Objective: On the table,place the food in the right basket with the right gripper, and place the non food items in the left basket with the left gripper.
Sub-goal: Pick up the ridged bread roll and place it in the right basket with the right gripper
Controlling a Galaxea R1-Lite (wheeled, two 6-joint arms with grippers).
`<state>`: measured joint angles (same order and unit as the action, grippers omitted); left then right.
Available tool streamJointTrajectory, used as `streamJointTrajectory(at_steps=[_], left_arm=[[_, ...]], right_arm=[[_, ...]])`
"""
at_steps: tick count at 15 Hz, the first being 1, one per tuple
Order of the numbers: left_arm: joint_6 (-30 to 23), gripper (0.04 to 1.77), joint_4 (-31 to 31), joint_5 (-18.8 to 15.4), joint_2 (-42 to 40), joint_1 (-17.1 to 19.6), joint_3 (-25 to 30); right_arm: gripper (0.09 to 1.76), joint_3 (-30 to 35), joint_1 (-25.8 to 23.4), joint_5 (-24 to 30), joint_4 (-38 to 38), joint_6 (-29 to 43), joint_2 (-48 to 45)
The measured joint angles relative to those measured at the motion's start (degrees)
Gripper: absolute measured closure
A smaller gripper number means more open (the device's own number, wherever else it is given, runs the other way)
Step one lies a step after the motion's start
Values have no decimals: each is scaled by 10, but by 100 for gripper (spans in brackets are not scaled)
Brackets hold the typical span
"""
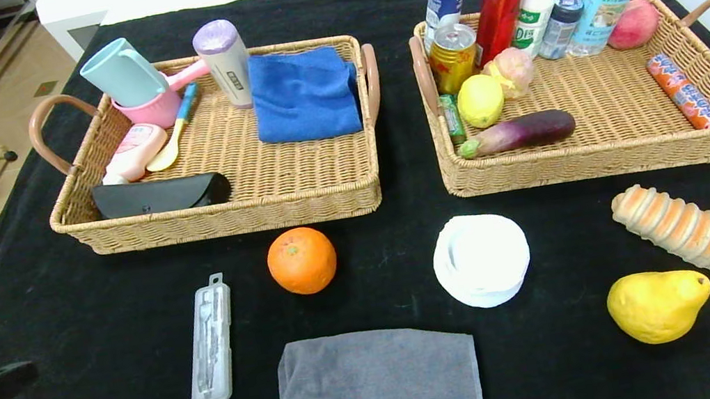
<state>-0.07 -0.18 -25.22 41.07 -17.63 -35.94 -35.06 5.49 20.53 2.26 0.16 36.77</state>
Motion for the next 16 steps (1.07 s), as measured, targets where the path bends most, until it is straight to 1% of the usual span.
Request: streamJointTrajectory(at_steps=[2,3,4,6,8,10,12,14,16], left_arm=[[1,9,-17,1,49,-37,-20],[2,9,-26,2,72,-48,-25],[5,9,-37,4,97,-55,-30],[10,9,-50,6,138,-63,-36],[11,9,-54,8,165,-76,-41],[11,9,-54,9,176,-81,-37],[11,9,-54,10,177,-81,-35],[11,9,-54,13,173,-81,-34],[11,9,-53,24,169,-81,-32]], right_arm=[[14,-9,51,-16,-1,2,34],[14,-11,82,-36,-6,6,54],[14,-12,104,-54,-18,9,74],[14,-13,131,-72,-56,11,115],[14,-12,147,-79,-64,12,141],[14,-12,152,-80,-64,12,154],[14,-12,154,-81,-64,12,161],[14,-11,154,-94,-64,12,162],[14,-9,154,-99,-64,12,162]])
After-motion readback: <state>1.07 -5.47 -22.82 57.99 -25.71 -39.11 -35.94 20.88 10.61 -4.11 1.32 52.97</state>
